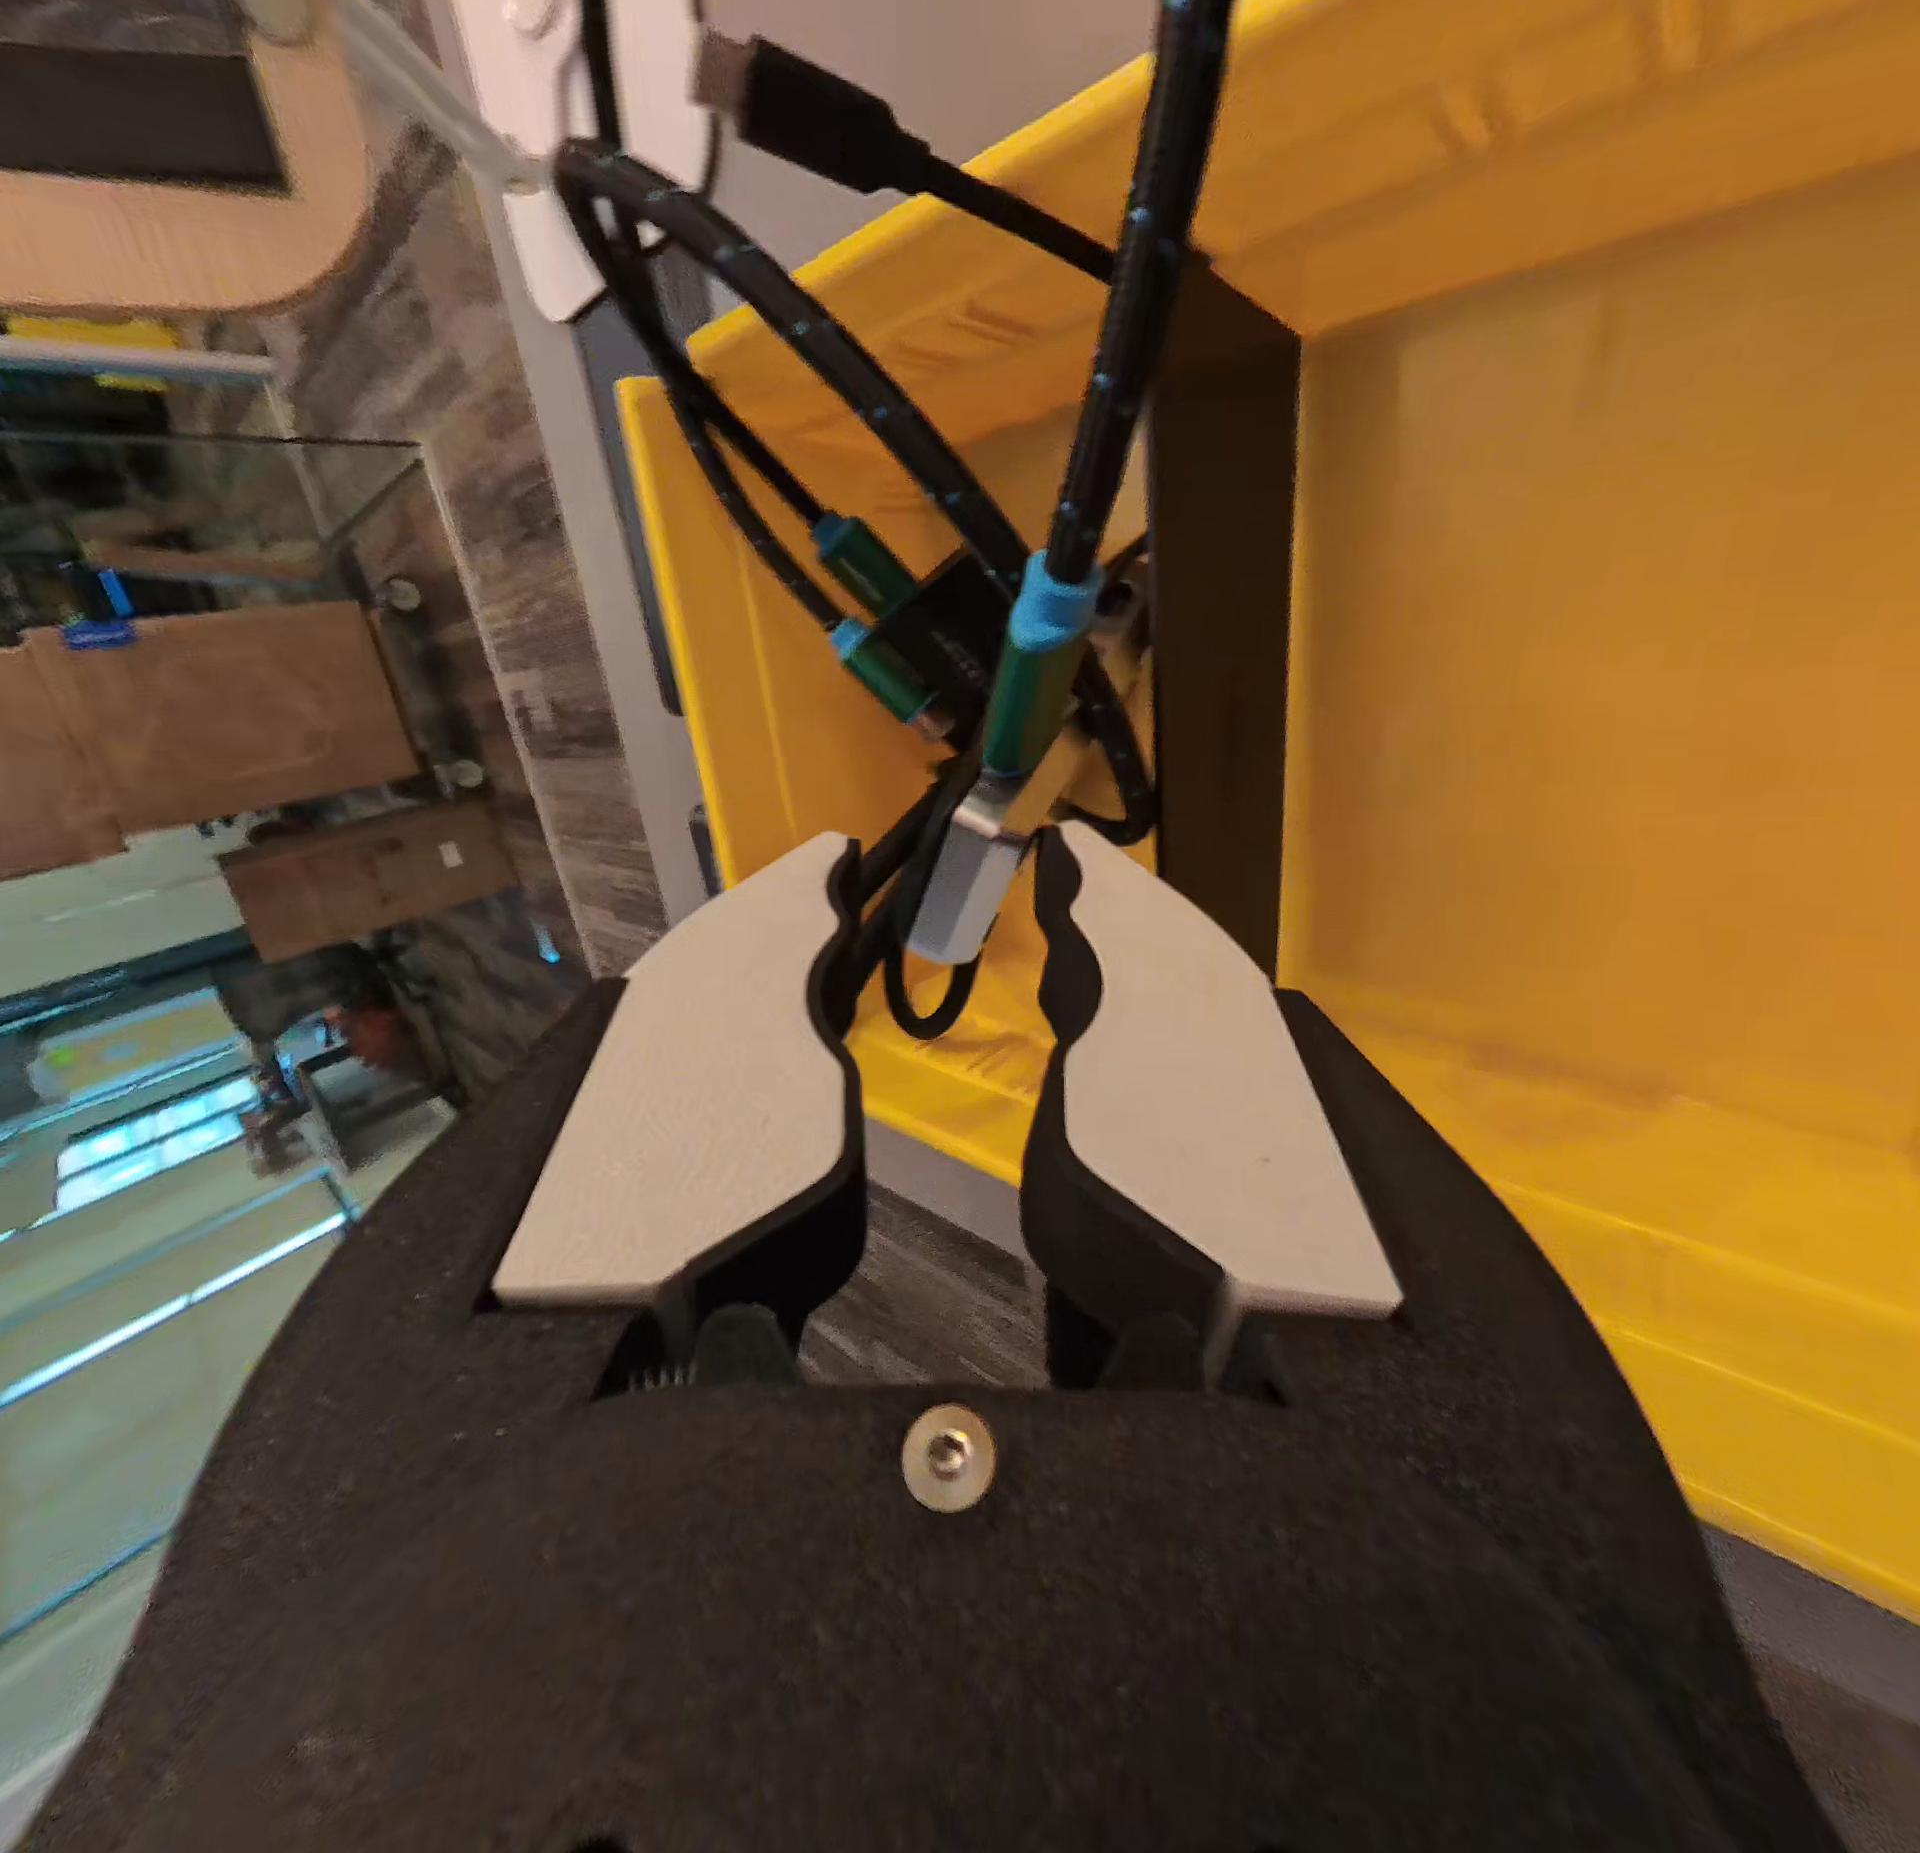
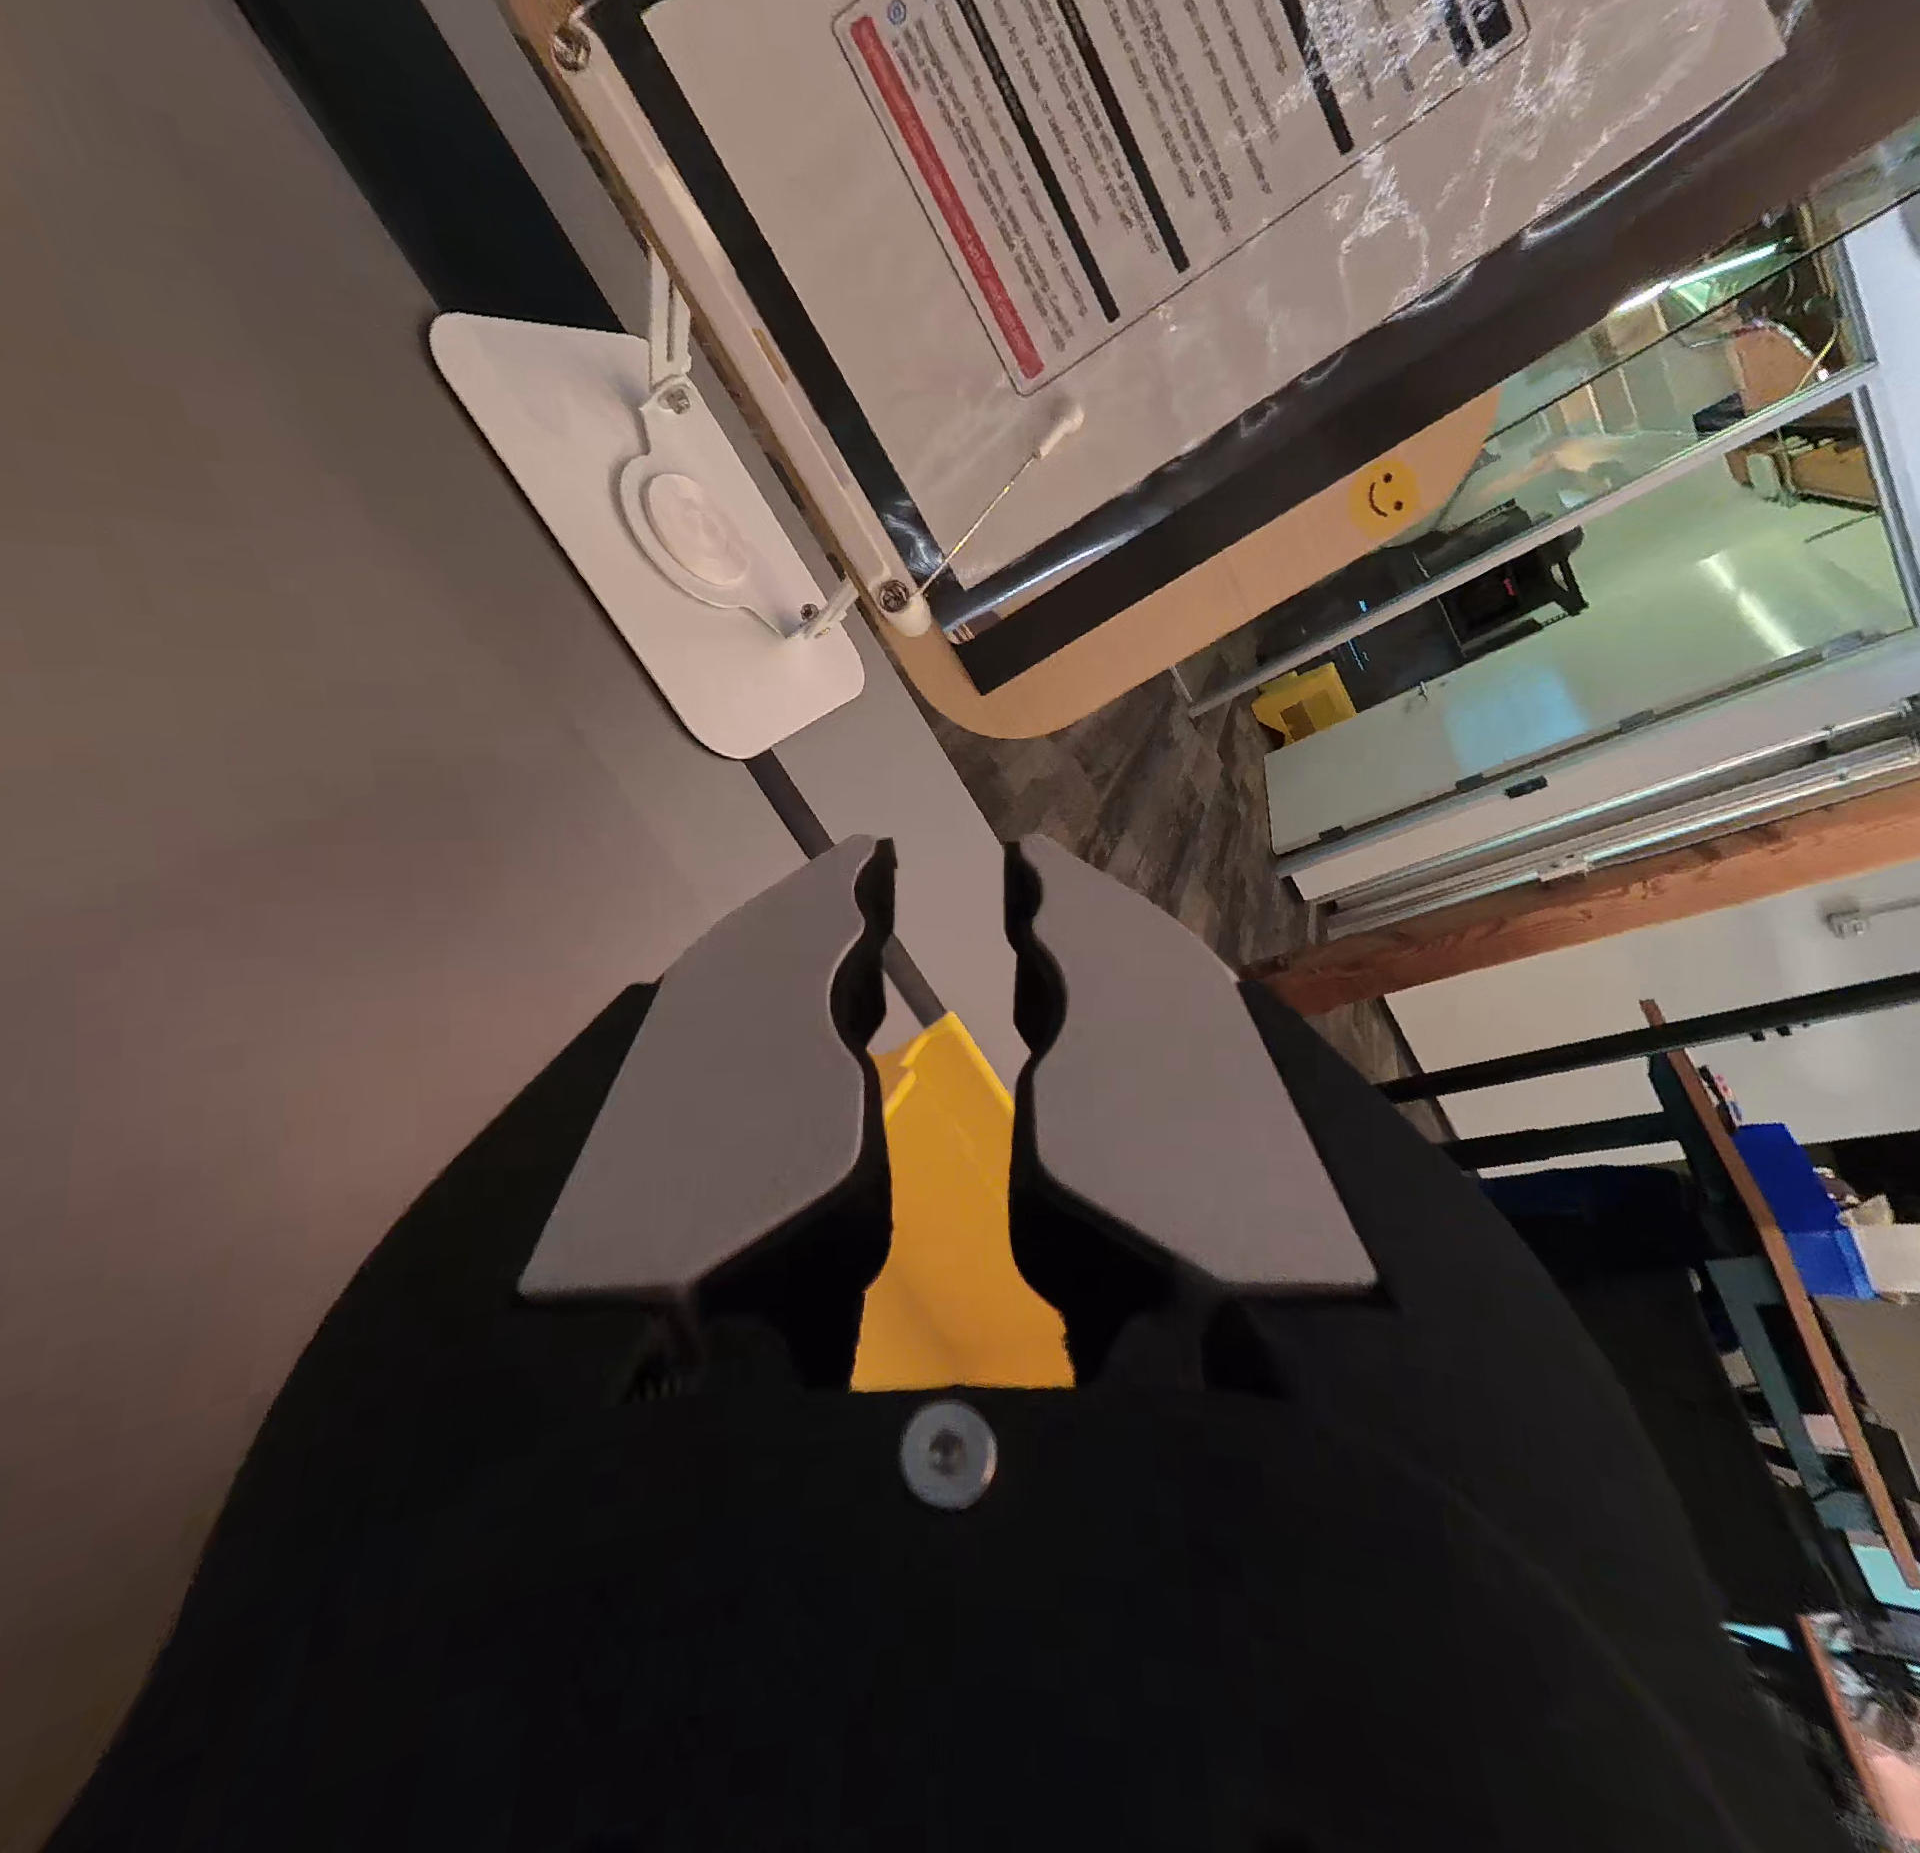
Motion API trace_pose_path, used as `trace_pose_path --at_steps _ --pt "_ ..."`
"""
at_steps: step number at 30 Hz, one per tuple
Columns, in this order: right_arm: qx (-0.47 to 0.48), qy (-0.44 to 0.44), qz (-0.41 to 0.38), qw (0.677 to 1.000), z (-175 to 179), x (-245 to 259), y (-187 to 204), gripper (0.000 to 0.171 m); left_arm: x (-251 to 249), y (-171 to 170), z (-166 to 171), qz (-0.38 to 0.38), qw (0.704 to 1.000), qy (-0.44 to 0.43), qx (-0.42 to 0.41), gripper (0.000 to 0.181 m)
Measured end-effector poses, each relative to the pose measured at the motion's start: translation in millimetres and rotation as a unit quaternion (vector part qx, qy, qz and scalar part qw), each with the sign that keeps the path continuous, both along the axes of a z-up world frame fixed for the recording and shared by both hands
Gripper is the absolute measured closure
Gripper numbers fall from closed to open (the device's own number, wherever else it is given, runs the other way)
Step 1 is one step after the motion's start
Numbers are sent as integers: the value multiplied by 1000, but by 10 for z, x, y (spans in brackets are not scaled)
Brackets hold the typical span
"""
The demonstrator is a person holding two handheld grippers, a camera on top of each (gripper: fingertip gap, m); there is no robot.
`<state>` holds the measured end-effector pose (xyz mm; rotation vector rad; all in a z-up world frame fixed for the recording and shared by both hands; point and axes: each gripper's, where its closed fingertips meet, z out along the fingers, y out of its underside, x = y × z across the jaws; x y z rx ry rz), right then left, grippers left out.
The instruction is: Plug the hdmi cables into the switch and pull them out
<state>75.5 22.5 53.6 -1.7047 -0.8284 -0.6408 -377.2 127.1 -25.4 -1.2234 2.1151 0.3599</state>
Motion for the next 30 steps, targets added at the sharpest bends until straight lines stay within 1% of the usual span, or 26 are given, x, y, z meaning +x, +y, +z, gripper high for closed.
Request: trace_pose_path --at_steps 1,2,5,8,10,12,14,17,19,21,23,27,30 --pt "-4 9 5 1000 -15 -15 5 150 2 -11 -53 -5 1000 10 -10 155" --pt "-10 18 12 1000 -34 -33 7 150 0 -10 -101 -7 1000 16 -16 153" --pt "-18 27 23 999 -70 -51 12 148 14 1 -146 -33 999 24 -18 157" --pt "-18 20 17 999 -86 -25 28 147 17 52 -224 -36 998 46 -27 154" --pt "-24 25 21 999 -116 -37 39 147 14 87 -334 -46 996 76 -16 147" --pt "-29 27 25 999 -147 -50 47 147 57 121 -367 -58 995 75 -6 153" --pt "-36 22 26 999 -178 -60 50 147 62 122 -382 -64 995 75 -17 155" --pt "-37 16 27 999 -192 -80 55 147 70 125 -396 -79 993 82 -5 157" --pt "-37 21 32 999 -193 -103 56 147 52 123 -387 -73 993 97 1 159" --pt "-39 19 31 999 -194 -97 51 147 18 126 -332 -35 994 106 -20 159" --pt "-35 19 31 999 -169 -90 37 147 20 136 -188 -7 995 97 -31 159" --pt "-25 29 37 999 -93 -98 2 147 144 152 254 25 999 26 -18 160" --pt "-21 38 45 998 -52 -114 -22 147 220 111 554 45 998 -22 -27 160"
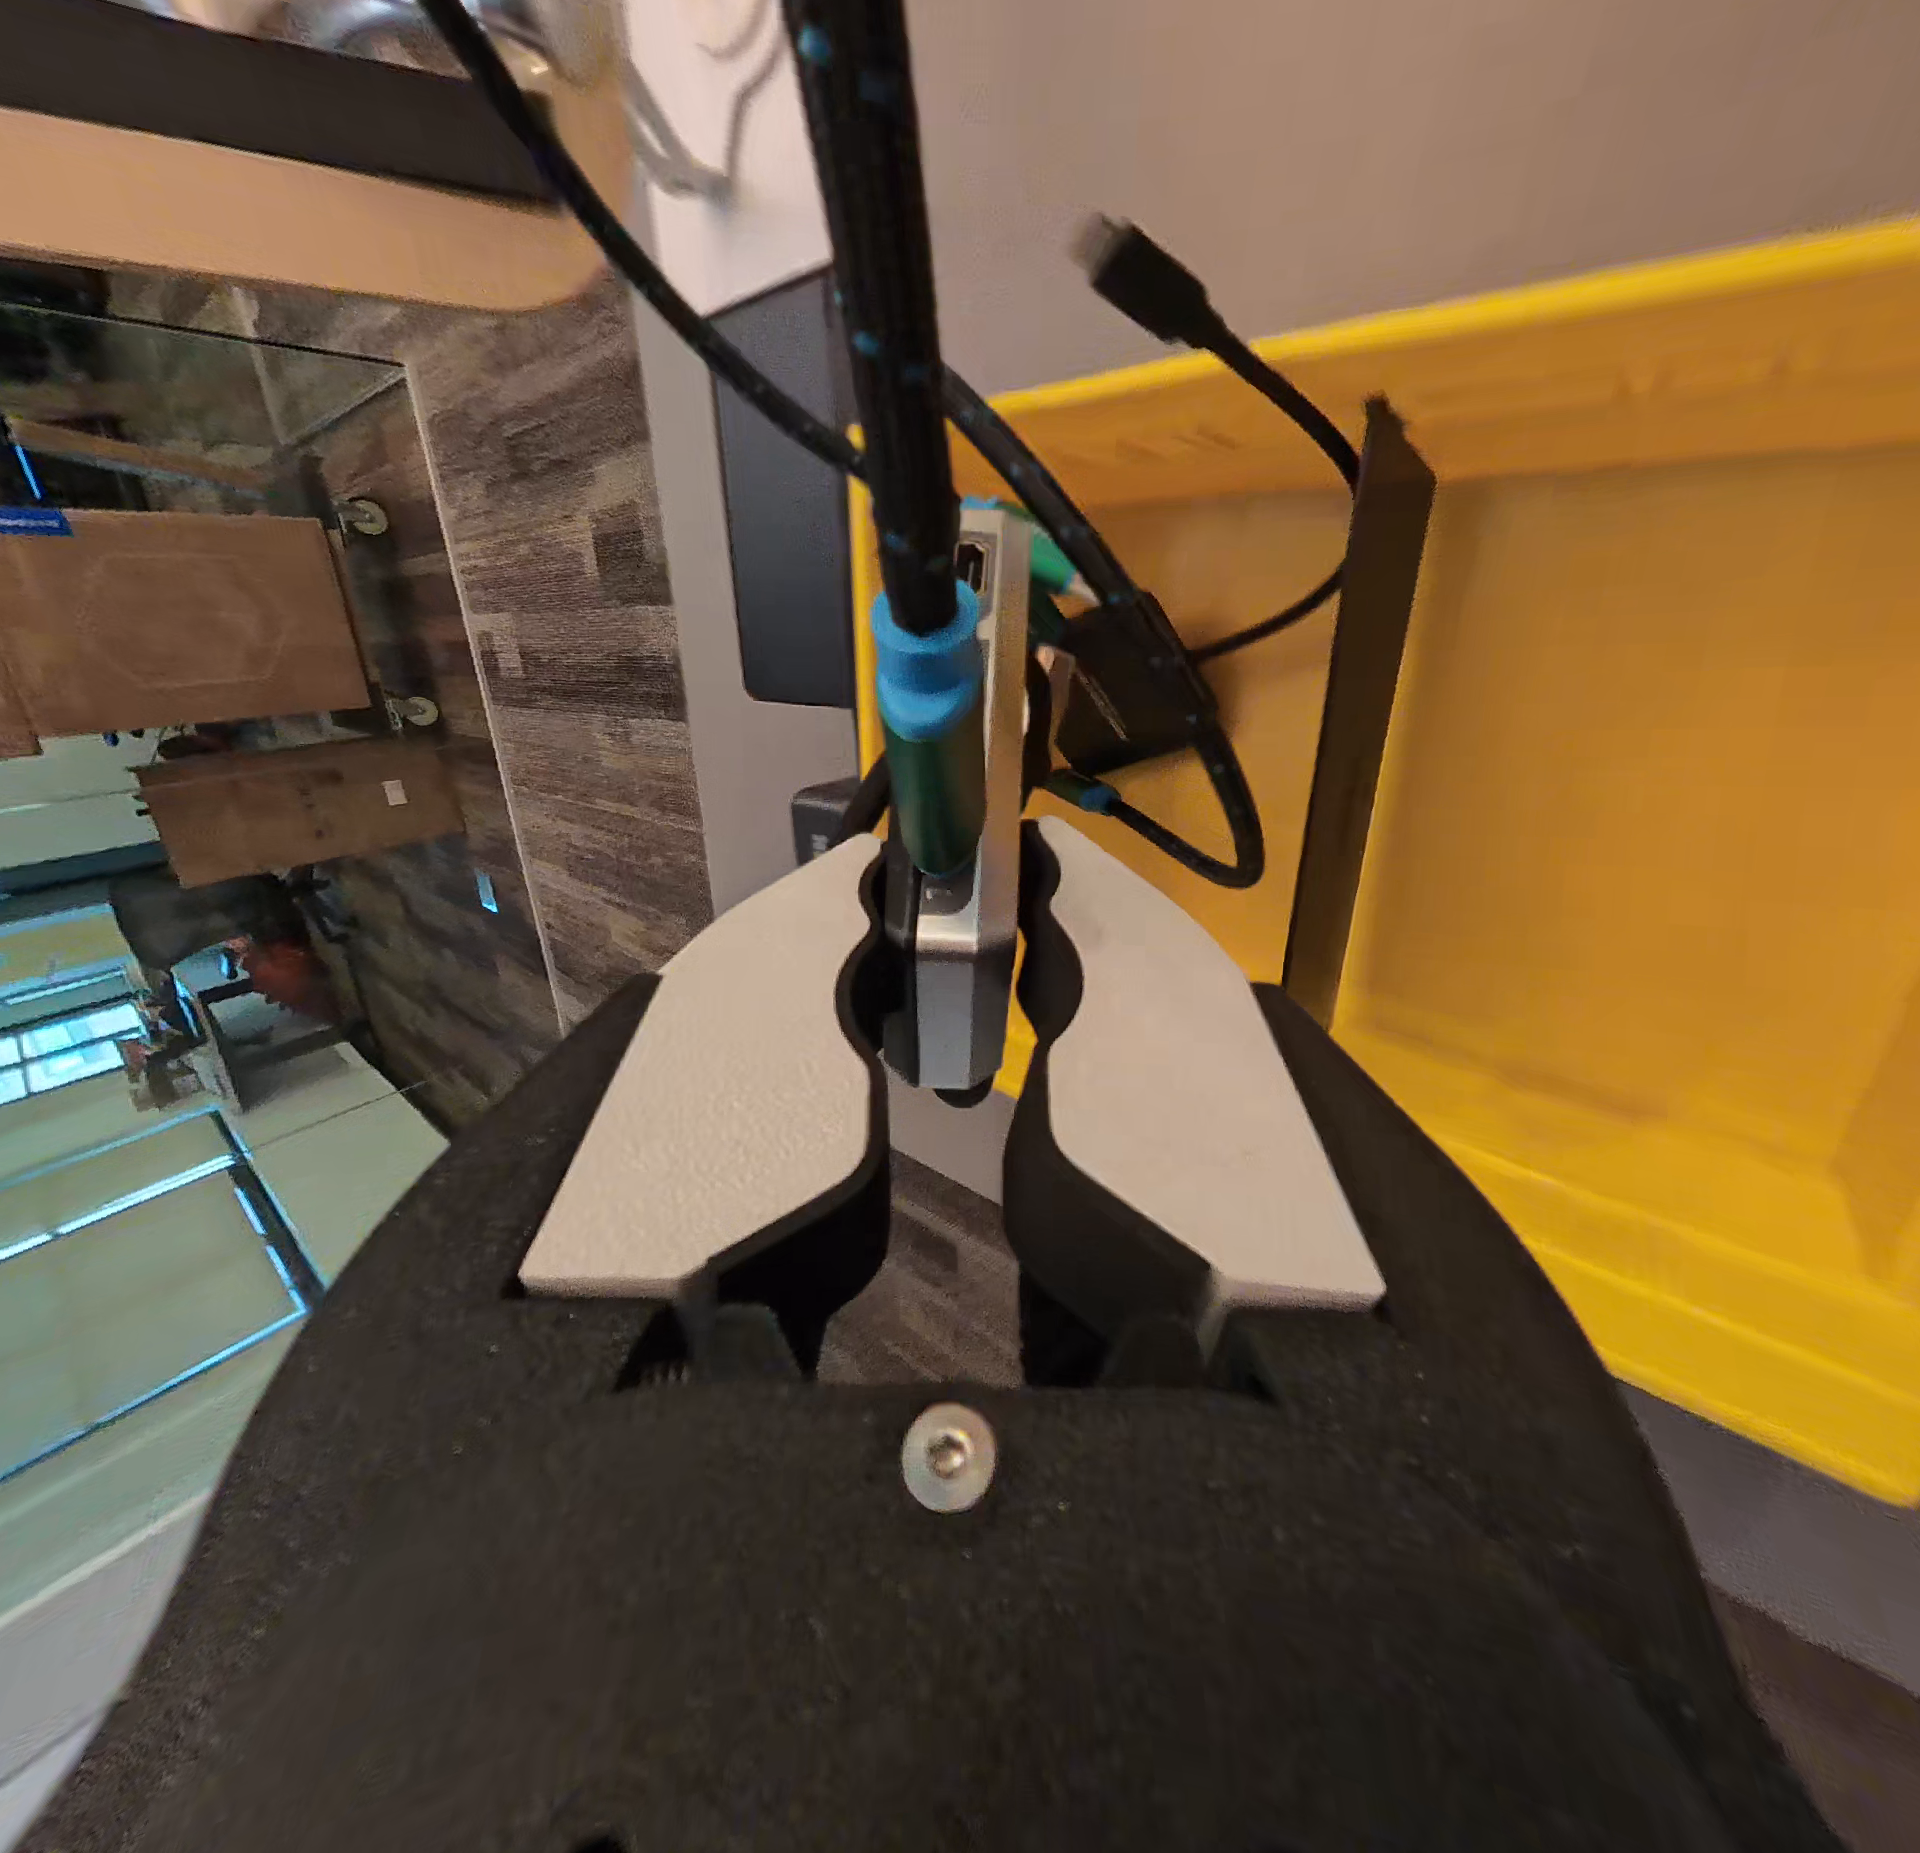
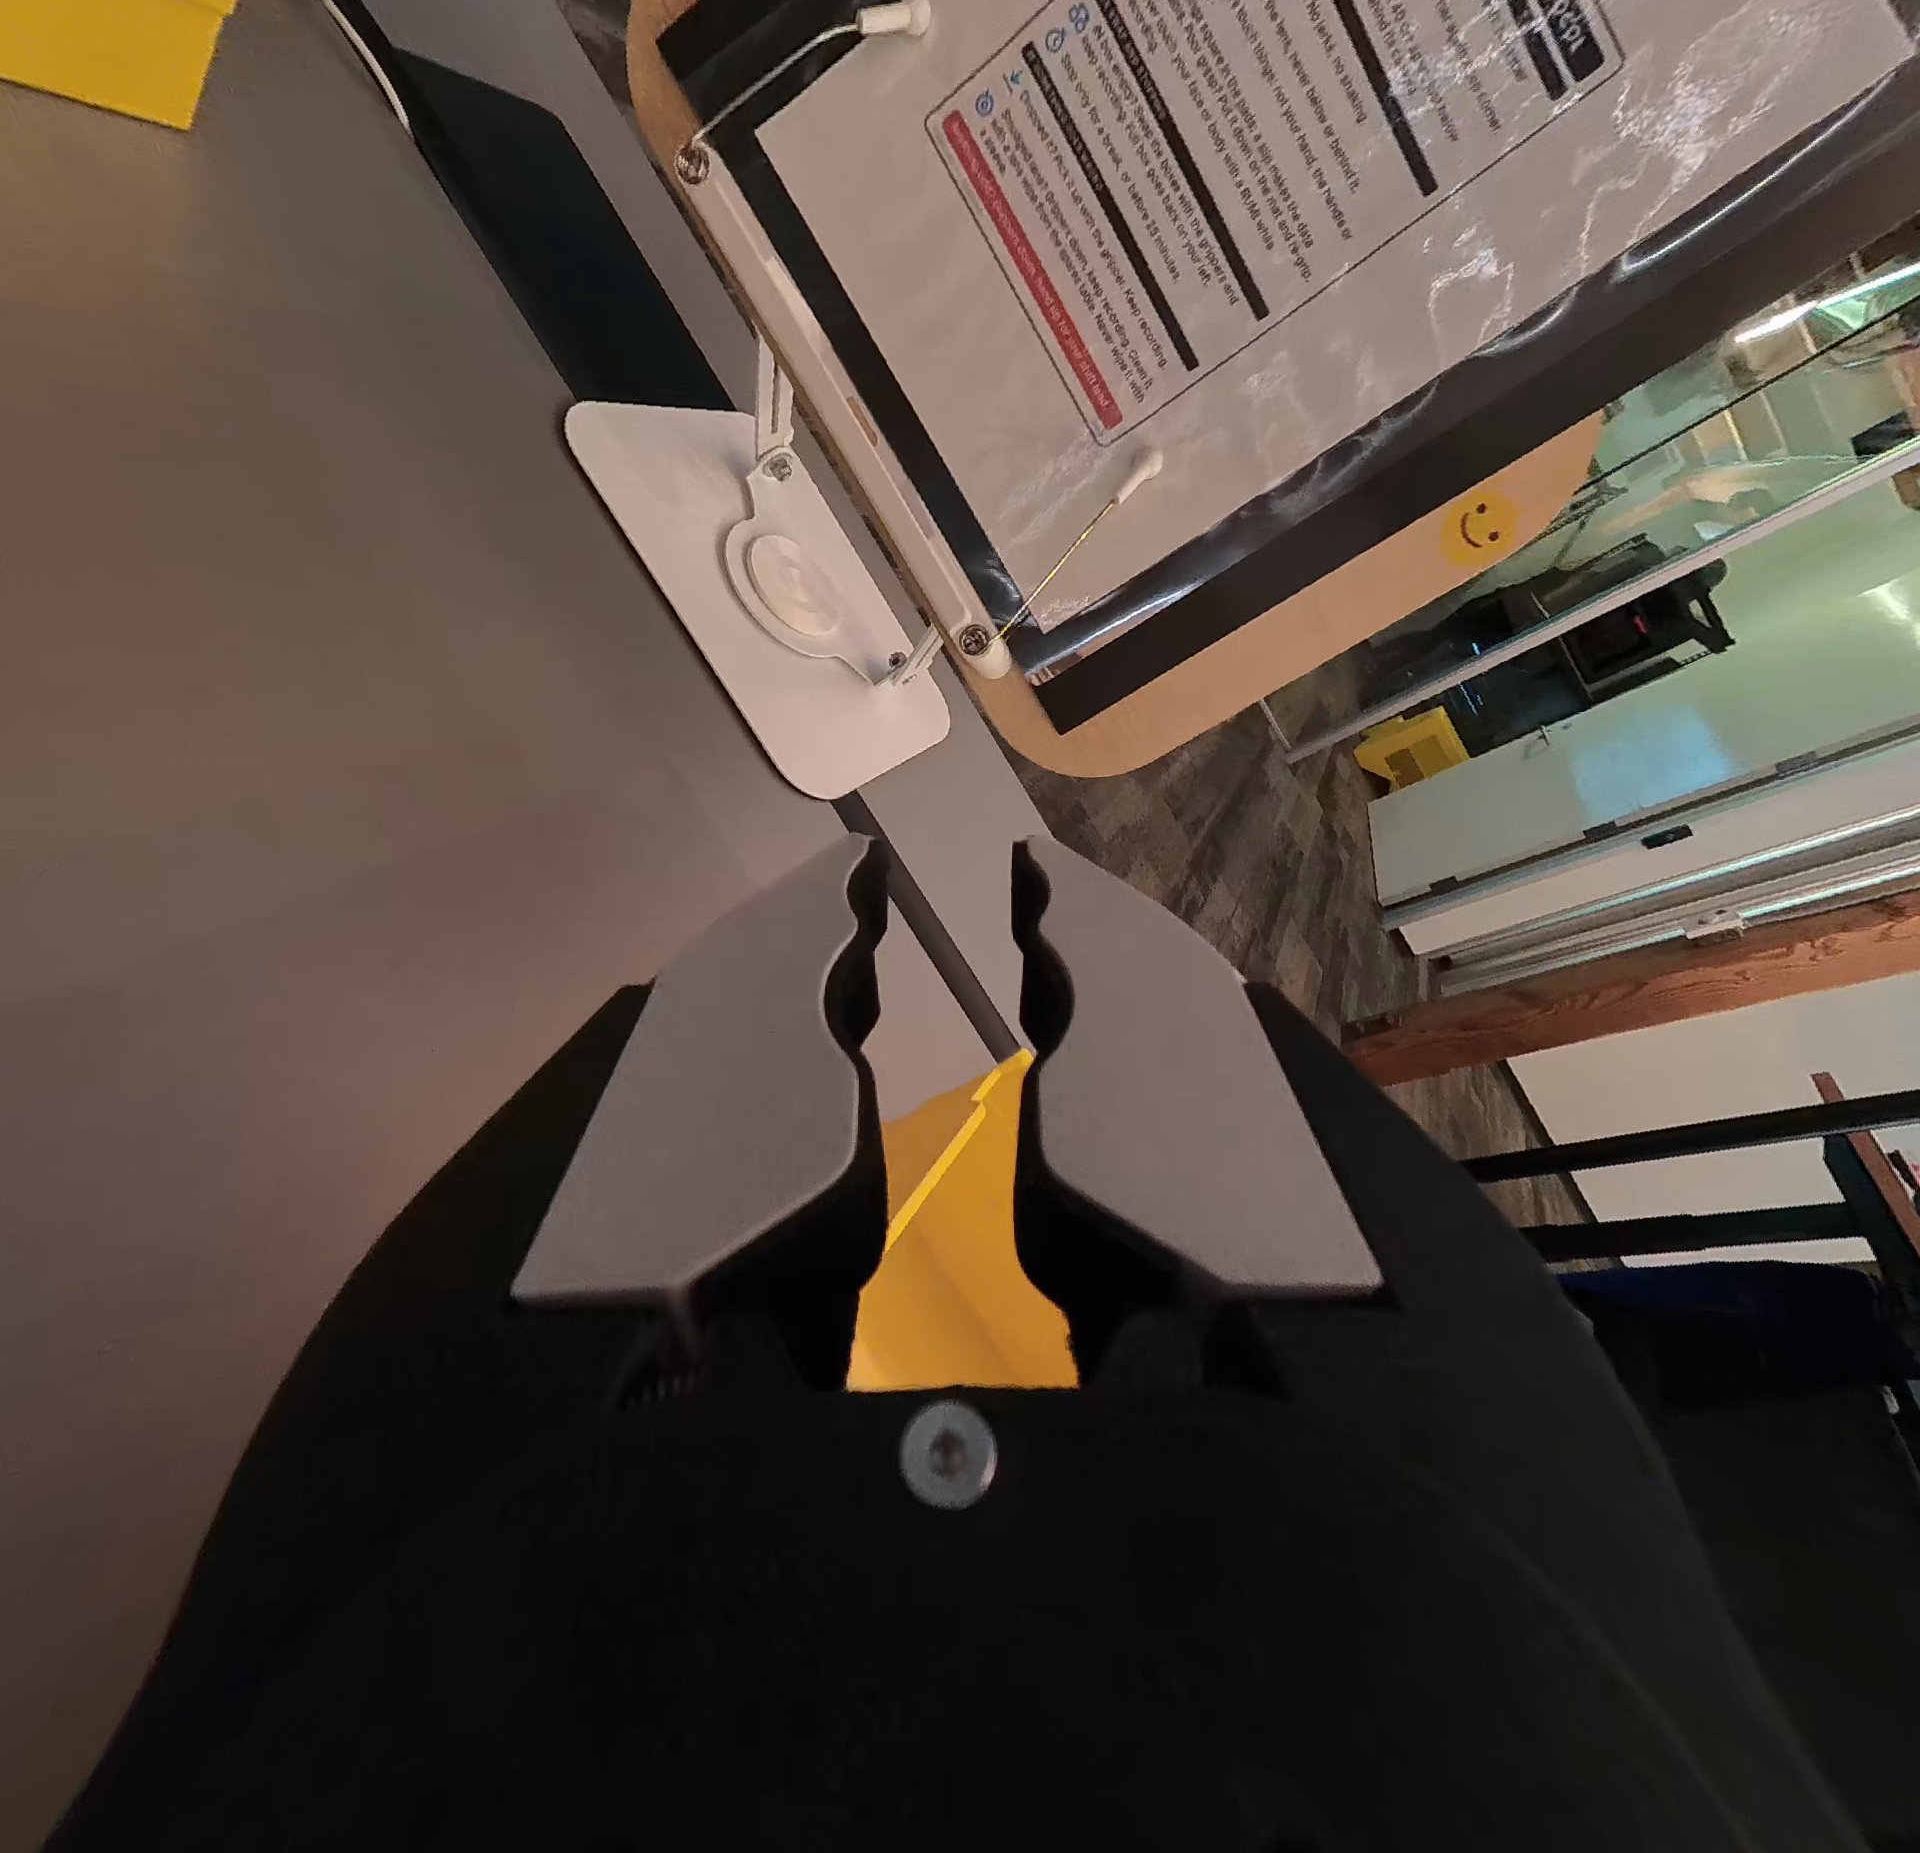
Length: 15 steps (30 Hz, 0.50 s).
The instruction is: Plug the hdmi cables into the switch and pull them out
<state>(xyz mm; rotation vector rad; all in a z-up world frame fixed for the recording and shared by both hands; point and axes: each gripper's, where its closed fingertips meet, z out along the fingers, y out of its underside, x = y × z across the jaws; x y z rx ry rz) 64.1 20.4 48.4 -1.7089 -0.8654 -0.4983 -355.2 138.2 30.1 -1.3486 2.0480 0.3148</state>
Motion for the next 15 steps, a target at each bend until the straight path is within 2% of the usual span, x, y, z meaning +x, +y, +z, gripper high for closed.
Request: trace_pose_path --at_steps 8,15 --pt "8 23 20 1000 100 -34 -67 147 183 -60 808 47 993 -106 -9 160" --pt "19 41 39 998 205 -73 -133 147 333 -81 1348 67 992 -109 20 160"
